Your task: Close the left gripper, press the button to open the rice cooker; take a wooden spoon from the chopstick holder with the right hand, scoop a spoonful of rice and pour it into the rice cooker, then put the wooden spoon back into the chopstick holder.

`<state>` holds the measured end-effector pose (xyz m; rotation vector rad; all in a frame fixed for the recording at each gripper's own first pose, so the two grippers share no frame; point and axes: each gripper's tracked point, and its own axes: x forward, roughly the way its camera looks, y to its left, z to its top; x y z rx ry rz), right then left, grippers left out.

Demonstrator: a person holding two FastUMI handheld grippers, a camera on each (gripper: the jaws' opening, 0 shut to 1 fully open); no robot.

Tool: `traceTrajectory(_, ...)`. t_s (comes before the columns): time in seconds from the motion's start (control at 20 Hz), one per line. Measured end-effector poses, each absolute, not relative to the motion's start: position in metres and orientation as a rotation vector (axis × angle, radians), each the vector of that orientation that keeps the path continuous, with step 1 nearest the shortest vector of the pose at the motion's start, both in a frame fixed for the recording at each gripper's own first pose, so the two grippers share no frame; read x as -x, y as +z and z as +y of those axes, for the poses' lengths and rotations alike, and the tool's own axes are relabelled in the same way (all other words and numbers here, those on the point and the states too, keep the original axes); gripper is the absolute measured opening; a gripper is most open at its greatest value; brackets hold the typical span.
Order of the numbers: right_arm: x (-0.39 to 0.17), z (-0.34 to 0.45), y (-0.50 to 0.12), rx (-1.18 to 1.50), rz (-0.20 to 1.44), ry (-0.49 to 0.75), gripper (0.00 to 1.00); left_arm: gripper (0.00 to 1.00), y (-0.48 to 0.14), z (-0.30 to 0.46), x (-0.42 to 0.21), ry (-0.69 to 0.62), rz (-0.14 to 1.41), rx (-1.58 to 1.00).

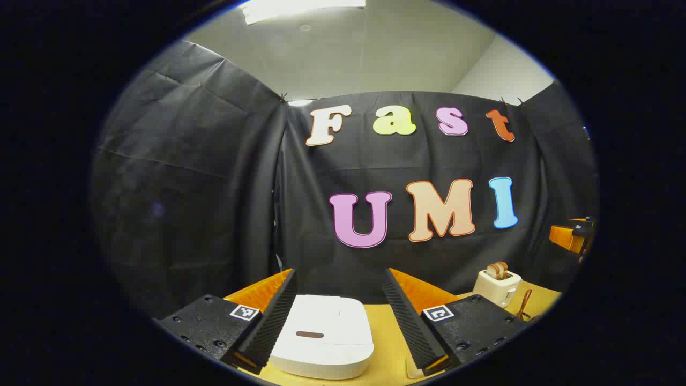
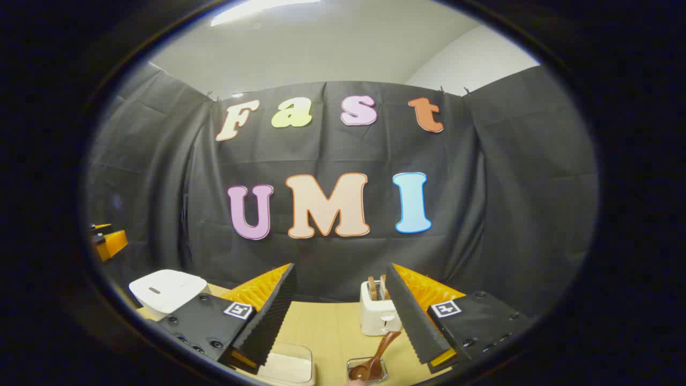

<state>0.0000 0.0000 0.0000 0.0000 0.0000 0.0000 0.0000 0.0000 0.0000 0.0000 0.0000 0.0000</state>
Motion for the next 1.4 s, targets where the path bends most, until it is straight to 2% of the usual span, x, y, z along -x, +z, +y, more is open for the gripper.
traceTrajectory(1.05, 0.005, 0.007, -0.002, 0.008, 0.001, 0.015, 1.00, 0.95, 0.004, 0.003, 0.009, -0.010, 0.008, -0.010)
traceTrajectory(1.2, 0.007, 0.010, -0.002, 0.012, 0.000, 0.025, 1.00, 0.86, 0.005, 0.011, 0.015, -0.007, 0.006, -0.019)
traceTrajectory(1.35, 0.008, 0.013, -0.004, 0.016, 0.000, 0.032, 1.00, 0.68, 0.004, 0.015, 0.018, -0.004, 0.016, -0.022)
traceTrajectory(1.4, 0.007, 0.015, -0.003, 0.014, 0.000, 0.035, 1.00, 0.65, 0.002, 0.016, 0.016, -0.005, 0.021, -0.023)
